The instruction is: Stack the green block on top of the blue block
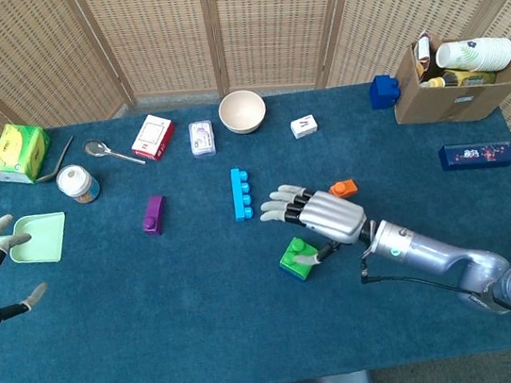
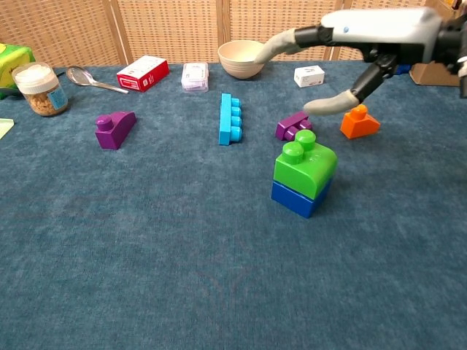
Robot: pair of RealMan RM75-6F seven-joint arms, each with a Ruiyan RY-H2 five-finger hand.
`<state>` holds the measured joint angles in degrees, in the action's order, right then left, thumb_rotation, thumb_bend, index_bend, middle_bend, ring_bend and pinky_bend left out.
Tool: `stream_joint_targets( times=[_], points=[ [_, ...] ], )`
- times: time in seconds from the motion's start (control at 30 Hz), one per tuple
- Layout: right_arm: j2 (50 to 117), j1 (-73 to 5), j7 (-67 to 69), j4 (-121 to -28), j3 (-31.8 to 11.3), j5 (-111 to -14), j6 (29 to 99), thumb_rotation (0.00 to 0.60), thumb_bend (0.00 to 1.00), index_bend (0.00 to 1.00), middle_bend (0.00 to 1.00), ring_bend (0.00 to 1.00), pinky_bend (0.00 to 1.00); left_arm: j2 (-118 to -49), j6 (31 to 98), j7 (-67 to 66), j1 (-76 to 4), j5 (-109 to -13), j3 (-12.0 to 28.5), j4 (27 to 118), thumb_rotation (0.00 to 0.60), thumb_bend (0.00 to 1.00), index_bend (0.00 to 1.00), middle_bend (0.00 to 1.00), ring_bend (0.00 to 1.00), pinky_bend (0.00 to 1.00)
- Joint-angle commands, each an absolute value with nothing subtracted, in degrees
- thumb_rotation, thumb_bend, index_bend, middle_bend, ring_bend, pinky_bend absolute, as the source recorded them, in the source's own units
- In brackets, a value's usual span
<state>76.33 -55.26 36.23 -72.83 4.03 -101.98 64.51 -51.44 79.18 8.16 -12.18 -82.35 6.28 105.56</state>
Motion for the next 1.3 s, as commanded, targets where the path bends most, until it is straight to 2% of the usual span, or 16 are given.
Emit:
stream_joint_targets(
  times=[0.03,0.17,0.27,0.73,1.3],
  points=[
    [77.55,-55.52,34.68,-73.83,3.38,-101.64,63.39,0.245,0.27,0.12,0.13,0.0,0.0,-51.51,79.18,8.31,-12.06,-82.2,6.2,105.38,0.554,0.31,0.23,0.09,0.0,0.0],
    [79.21,-55.58,33.12,-74.33,2.71,-100.87,62.43,0.16,0.24,0.1,0.12,0.0,0.0,-51.49,79.25,8.66,-11.76,-81.93,6.05,105.08,0.545,0.31,0.23,0.09,0.0,0.0],
    [80.6,-55.63,31.28,-74.3,2.3,-100.4,61.6,0.134,0.22,0.09,0.12,0.0,0.0,-51.53,79.29,8.91,-11.57,-81.81,5.96,104.8,0.546,0.31,0.23,0.09,0.0,0.0],
    [86.1,-54.68,22.18,-73.54,1.37,-97.94,58.53,0.134,0.19,0.07,0.1,0.0,0.0,-52.3,78.65,10.12,-11.04,-81.59,5.23,103.32,0.545,0.31,0.23,0.09,0.0,0.0],
    [90.69,-54.0,23.19,-68.79,1.92,-97.96,58.04,0.136,0.19,0.07,0.1,0.0,0.0,-52.24,78.31,10.66,-10.57,-81.46,4.81,102.79,0.551,0.31,0.23,0.09,0.0,0.0]
  ],
)
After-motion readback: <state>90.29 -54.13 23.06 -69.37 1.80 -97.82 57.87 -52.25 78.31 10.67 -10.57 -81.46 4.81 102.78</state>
